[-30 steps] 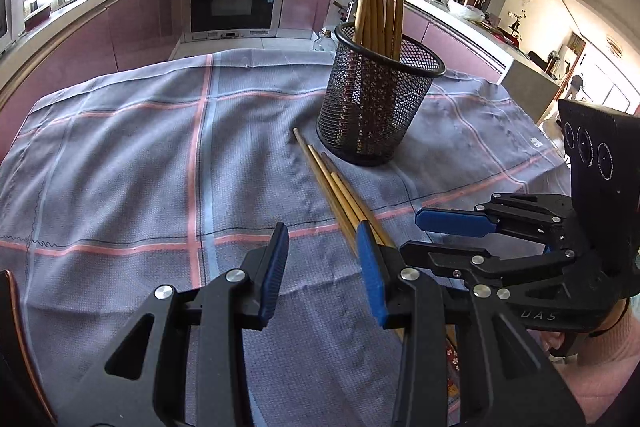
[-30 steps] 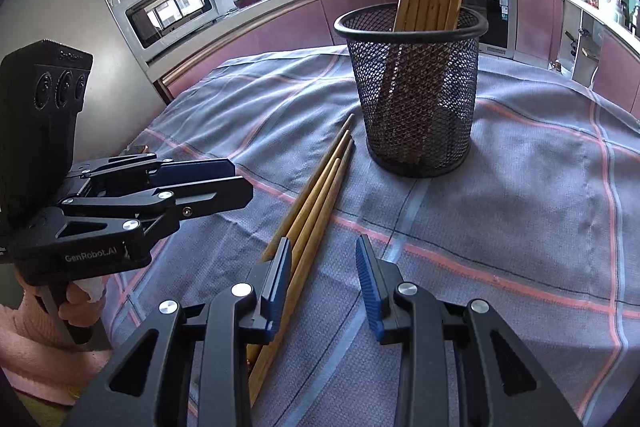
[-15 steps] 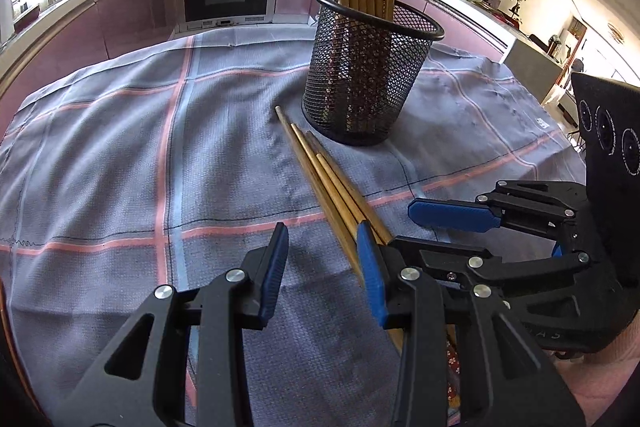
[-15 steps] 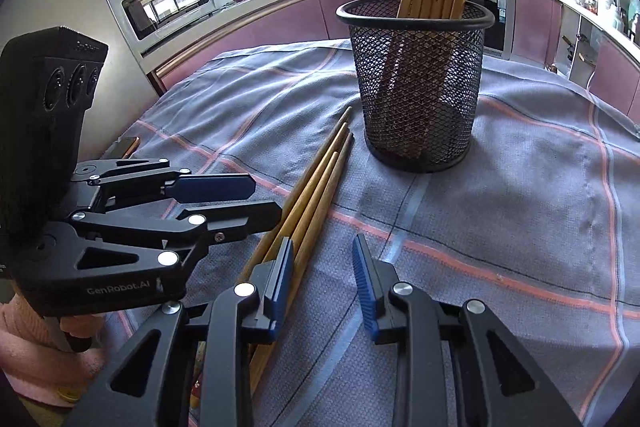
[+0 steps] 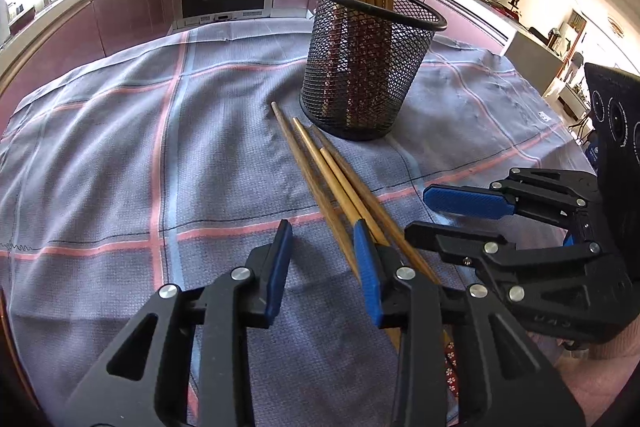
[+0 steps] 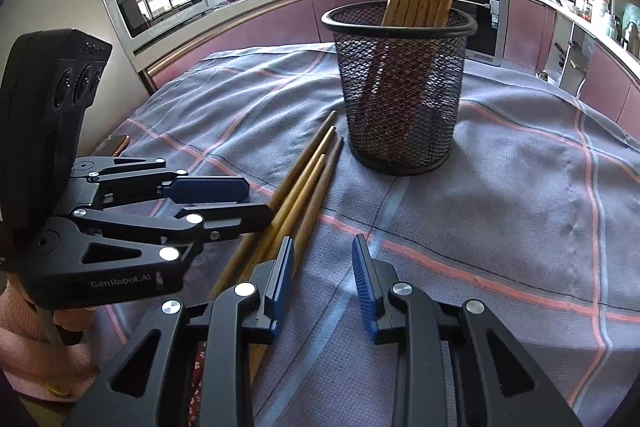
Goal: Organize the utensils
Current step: 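Close the left gripper on one chopstick while the right gripper grasps another, then lift both chopsticks upright and carry them over the mesh cup, then lower both chopsticks into the mesh cup and open both grippers, then return both open grippers to the last two chopsticks on the cloth, then grasp one chopstick with each gripper and lift them upright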
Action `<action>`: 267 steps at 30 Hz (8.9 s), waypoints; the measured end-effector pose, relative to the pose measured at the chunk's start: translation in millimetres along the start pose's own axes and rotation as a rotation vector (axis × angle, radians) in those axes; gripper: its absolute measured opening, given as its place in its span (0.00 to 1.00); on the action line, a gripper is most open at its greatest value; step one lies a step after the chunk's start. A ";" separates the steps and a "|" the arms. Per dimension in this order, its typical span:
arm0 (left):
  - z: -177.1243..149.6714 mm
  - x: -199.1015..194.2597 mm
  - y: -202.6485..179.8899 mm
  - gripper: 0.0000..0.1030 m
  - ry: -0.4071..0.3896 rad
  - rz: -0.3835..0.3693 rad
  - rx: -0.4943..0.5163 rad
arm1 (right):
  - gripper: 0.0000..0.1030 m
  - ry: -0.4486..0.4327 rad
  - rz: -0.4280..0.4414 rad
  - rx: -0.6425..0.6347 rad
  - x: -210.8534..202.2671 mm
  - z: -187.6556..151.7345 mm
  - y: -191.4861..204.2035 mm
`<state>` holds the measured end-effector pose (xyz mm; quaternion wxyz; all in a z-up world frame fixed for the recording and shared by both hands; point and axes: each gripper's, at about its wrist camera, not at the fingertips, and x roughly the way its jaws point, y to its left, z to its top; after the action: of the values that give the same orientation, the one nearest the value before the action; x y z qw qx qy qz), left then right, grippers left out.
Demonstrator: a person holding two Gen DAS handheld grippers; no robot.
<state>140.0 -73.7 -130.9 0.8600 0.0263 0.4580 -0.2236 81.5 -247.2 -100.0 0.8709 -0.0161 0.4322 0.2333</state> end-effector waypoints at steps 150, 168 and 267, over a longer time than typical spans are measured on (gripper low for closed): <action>145.9 -126.2 -42.4 0.07 -0.299 -0.053 0.062 | 0.05 -0.471 0.004 0.026 -112.9 124.6 -48.6; 167.6 -65.6 -26.2 0.08 -0.172 -0.025 0.081 | 0.07 -0.332 -0.015 0.105 -65.4 133.0 -65.6; 11.6 10.5 -5.8 0.11 0.037 0.006 -0.015 | 0.19 0.022 -0.004 -0.026 7.1 8.7 -0.4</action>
<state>151.8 -85.6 -131.7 0.8521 0.0253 0.4756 -0.2171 91.8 -242.7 -100.1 0.8664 -0.0307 0.4386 0.2369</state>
